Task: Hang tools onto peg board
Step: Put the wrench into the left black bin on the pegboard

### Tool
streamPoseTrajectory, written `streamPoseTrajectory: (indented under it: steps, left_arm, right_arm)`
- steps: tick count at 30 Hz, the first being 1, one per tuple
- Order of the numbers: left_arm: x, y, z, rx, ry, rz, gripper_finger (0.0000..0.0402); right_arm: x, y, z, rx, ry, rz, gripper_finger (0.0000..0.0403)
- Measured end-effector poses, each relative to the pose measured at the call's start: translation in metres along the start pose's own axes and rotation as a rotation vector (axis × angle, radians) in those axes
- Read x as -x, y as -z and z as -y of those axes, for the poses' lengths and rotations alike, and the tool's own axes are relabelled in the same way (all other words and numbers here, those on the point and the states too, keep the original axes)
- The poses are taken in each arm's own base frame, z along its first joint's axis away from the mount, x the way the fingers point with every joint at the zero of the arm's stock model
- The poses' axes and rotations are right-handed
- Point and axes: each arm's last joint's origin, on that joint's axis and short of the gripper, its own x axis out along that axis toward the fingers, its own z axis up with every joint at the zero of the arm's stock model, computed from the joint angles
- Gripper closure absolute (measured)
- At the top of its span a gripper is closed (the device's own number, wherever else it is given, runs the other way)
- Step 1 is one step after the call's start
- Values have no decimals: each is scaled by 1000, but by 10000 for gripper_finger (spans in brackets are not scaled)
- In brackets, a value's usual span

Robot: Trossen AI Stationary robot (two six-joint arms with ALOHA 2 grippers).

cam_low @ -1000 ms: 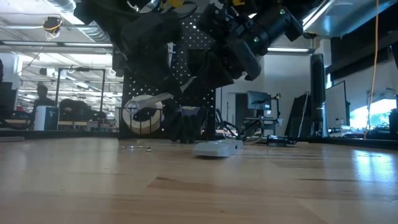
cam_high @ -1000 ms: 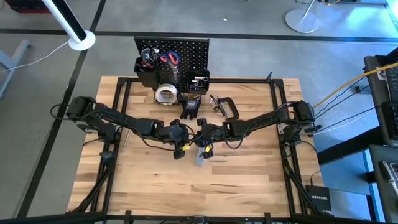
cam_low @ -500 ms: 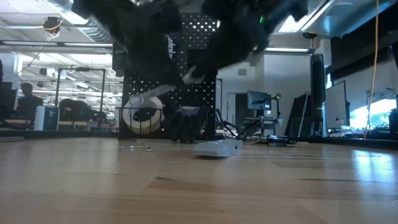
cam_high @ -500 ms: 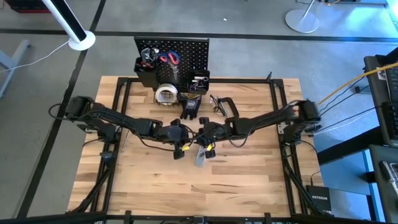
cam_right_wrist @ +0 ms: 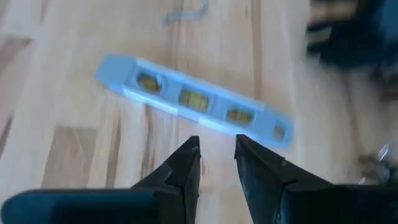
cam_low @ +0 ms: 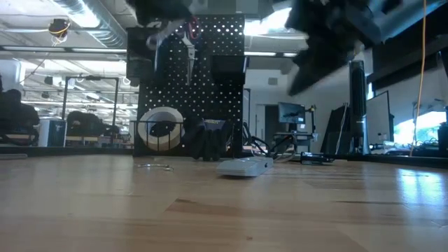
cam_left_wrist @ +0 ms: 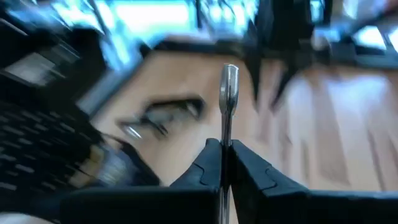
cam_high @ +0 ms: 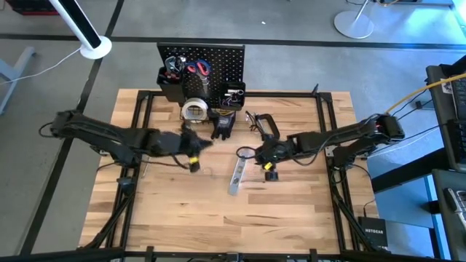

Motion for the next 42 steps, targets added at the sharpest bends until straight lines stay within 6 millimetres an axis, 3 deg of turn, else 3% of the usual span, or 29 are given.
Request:
streamPoseTrajectory:
  steps: [7, 13, 21, 27, 34, 42]
  left_arm:
    - [42, -37, -40, 35, -161, 293, 397]
    - [61, -58, -77, 29, -375, 482, 398]
    - [59, -59, -125, 78, -634, 489, 398]
    - [59, -57, -146, 84, -731, 476, 395]
    - [47, -51, -163, 100, -761, 433, 397]
    - [35, -38, -164, 99, -772, 279, 390]
  right_arm:
    - [-22, 50, -3, -146, -19, 48, 297]
    - [-27, 52, -3, -114, -6, 157, 297]
    - [-26, 48, -2, -75, 5, 202, 297]
    - [-26, 49, -2, -75, 17, 197, 297]
    - [-26, 49, -2, -70, 28, 197, 297]
    - [-27, 50, -2, -73, 27, 181, 297]
